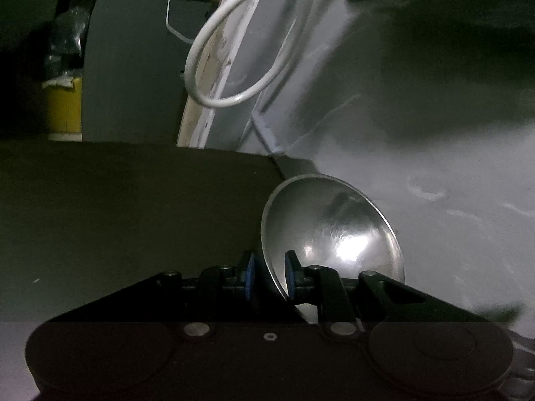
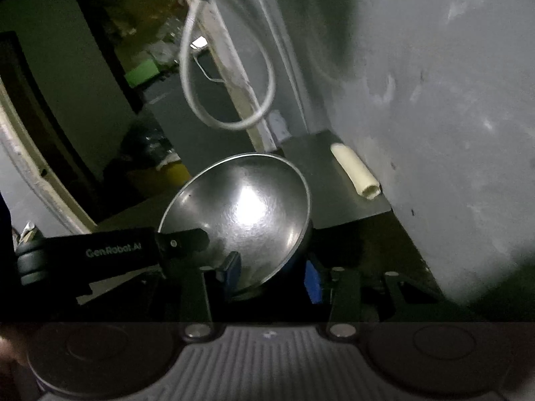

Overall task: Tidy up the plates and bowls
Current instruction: 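Close both grippers on the rim of the steel mixing bowl, then lift the steel bowl with both grippers and set it down beside the plates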

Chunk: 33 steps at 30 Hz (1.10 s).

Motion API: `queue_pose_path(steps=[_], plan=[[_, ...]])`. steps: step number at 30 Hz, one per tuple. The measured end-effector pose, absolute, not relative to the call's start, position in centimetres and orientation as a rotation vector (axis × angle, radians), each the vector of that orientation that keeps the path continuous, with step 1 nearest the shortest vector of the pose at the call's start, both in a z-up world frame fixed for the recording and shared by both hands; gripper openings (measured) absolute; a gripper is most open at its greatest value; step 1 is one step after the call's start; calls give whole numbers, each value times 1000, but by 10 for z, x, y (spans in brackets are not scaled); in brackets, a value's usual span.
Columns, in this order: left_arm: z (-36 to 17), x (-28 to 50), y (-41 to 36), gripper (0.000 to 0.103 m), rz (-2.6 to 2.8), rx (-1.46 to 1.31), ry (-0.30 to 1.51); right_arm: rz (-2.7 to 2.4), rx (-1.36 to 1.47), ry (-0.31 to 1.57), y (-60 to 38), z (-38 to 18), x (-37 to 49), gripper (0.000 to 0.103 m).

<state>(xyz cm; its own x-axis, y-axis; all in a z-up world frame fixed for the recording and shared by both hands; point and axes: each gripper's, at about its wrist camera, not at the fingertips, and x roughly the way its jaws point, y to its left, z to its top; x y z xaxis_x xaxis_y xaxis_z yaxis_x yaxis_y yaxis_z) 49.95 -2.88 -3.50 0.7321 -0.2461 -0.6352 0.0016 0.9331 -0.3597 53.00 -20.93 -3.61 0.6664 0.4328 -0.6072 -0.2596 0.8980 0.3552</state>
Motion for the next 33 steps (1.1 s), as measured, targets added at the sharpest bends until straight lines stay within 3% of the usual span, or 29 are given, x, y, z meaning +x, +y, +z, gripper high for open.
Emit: queue_pose_path(steps=[8,15,25,33], plan=[[17,401,-26,20,-187,-357,642,420,210,635,-214,21,427,45],[35,294,-29,20,-178,-372,673,402,206,669,-216,34,327,45],[13,156,-14,20,-167,-378,793,420,212,850,-200,30,172,45],[-14,93,2,20,-145,-380,888,452,182,1001,-185,4,110,45]])
